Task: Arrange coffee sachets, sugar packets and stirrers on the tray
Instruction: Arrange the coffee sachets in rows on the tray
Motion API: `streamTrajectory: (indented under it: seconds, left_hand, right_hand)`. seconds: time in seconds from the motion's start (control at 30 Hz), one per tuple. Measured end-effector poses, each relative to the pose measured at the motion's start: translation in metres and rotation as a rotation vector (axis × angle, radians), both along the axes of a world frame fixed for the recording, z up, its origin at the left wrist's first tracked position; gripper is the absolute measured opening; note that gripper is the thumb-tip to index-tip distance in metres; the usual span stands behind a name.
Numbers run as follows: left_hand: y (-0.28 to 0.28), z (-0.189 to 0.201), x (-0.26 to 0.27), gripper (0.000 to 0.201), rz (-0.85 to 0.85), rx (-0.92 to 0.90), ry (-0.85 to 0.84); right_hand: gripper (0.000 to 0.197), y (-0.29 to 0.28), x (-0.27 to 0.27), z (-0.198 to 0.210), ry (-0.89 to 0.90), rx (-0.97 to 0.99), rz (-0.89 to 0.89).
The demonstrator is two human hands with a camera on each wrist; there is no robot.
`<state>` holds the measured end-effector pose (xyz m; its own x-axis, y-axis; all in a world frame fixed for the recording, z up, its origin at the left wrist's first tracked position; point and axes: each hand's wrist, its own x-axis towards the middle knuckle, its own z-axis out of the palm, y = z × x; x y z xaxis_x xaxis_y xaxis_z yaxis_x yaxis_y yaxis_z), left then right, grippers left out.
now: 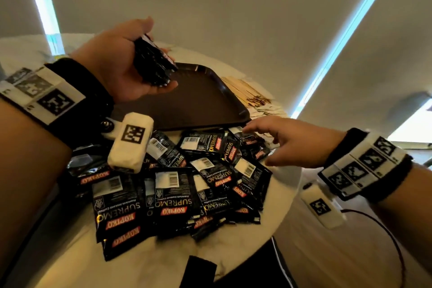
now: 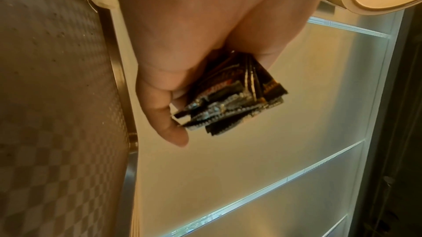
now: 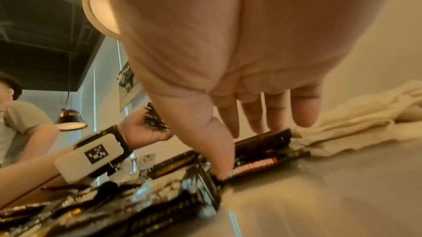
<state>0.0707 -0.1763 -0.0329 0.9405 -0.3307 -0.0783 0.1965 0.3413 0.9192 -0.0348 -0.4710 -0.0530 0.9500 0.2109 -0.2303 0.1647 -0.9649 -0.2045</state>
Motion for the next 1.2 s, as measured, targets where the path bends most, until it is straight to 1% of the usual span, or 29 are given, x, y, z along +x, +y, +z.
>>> streamTrajectory:
  seconds: [0.07, 0.13, 0.2, 0.3, 0.4, 0.5, 0.57, 0.67, 0.73, 0.97, 1.07, 1.2]
  left_hand:
    - [0.001, -0.001, 0.001, 0.027, -0.011, -0.005, 0.011]
    - [0.001, -0.001, 0.001, 0.028, -0.006, -0.004, 0.014]
    - [0.0, -0.002, 0.0, 0.03, 0.0, -0.003, 0.013]
    - [-0.002, -0.002, 0.0, 0.036, -0.014, 0.015, 0.008]
    - [-0.003, -0.003, -0.001, 0.034, -0.052, 0.068, 0.013]
    - [-0.006, -0.004, -0.004, 0.033, -0.102, 0.12, 0.014]
    - [-0.009, -0.005, -0.006, 0.036, -0.142, 0.161, 0.005]
    - [-0.011, -0.007, -0.008, 0.044, -0.182, 0.194, -0.002]
    - [-0.011, -0.007, -0.009, 0.046, -0.188, 0.2, -0.001]
    - [-0.012, -0.005, -0.011, 0.041, -0.187, 0.183, 0.011]
    - [-0.012, -0.004, -0.013, 0.037, -0.204, 0.186, 0.003]
    - [-0.012, -0.003, -0.014, 0.028, -0.208, 0.201, 0.002]
  right_hand:
    - [0.081, 0.003, 0.003, -0.003, 0.02, -0.035, 0.009]
    - [0.078, 0.006, 0.007, -0.005, 0.044, -0.063, 0.026]
    - [0.073, 0.008, 0.012, -0.005, 0.022, -0.107, 0.047]
    - [0.057, 0.01, 0.016, -0.005, -0.035, -0.159, 0.095]
    - [0.045, 0.01, 0.017, -0.008, -0.081, -0.122, 0.122]
    - [0.045, 0.011, 0.019, -0.008, -0.05, -0.129, 0.13]
    - [0.046, 0.012, 0.02, -0.006, -0.025, -0.13, 0.127]
    - [0.041, 0.017, 0.023, -0.006, -0.057, -0.15, 0.133]
    - [0.038, 0.021, 0.023, -0.007, -0.072, -0.176, 0.14]
    - [0.026, 0.029, 0.027, -0.006, -0.089, -0.299, 0.174]
    - [0.024, 0.028, 0.032, 0.003, -0.173, -0.271, 0.14]
    - [0.021, 0.033, 0.033, 0.03, -0.336, -0.219, 0.096]
